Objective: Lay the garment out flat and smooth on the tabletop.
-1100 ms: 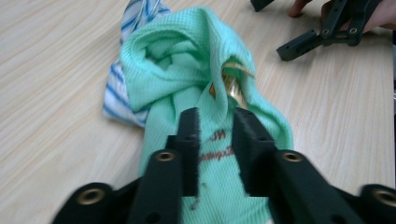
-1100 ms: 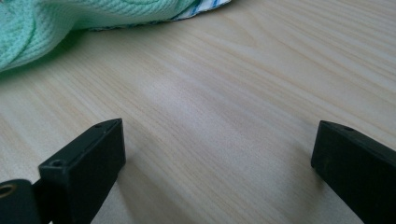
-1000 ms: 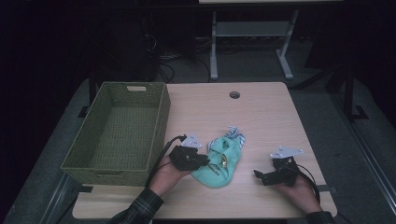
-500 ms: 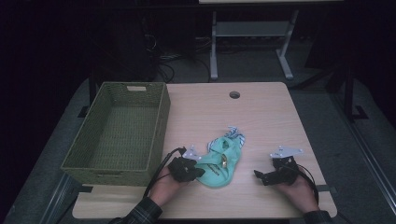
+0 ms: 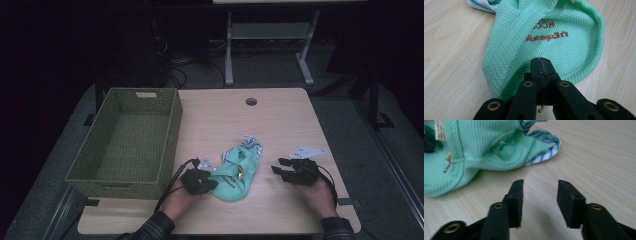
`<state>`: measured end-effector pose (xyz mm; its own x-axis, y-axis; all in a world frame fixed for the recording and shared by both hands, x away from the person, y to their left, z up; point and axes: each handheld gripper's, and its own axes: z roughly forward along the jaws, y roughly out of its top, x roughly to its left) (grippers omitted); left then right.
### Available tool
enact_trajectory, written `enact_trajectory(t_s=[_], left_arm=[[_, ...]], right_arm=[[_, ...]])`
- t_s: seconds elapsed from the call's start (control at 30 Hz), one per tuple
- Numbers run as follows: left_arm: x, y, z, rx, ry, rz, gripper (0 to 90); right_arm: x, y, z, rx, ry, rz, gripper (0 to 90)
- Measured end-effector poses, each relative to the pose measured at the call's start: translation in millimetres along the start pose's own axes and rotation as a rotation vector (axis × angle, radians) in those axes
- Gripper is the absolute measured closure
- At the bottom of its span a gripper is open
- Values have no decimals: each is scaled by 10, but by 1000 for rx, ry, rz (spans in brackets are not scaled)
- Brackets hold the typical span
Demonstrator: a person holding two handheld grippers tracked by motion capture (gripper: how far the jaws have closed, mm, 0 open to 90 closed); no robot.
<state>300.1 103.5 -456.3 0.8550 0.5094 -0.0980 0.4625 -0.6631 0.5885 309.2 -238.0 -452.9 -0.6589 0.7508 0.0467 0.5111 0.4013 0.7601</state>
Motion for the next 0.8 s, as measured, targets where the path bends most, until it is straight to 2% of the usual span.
enact_trajectory(t_s=[0.13,0.4,0.57,0.6,0.7,0.8], left_arm=[[0,9,-2,9,0,1,897],[-17,11,-2,12,13,14,897],[-1,15,0,13,1,20,897],[-1,15,0,13,1,20,897],[17,15,-1,14,-12,17,897],[22,16,-1,14,-16,19,897]], right_arm=[[-48,132,84,-15,25,-5,665],[-116,351,260,-41,50,-20,715],[-146,457,498,-7,76,-20,722],[-146,457,498,-7,76,-20,722],[-197,497,655,7,97,5,719],[-219,511,736,22,107,-4,718]])
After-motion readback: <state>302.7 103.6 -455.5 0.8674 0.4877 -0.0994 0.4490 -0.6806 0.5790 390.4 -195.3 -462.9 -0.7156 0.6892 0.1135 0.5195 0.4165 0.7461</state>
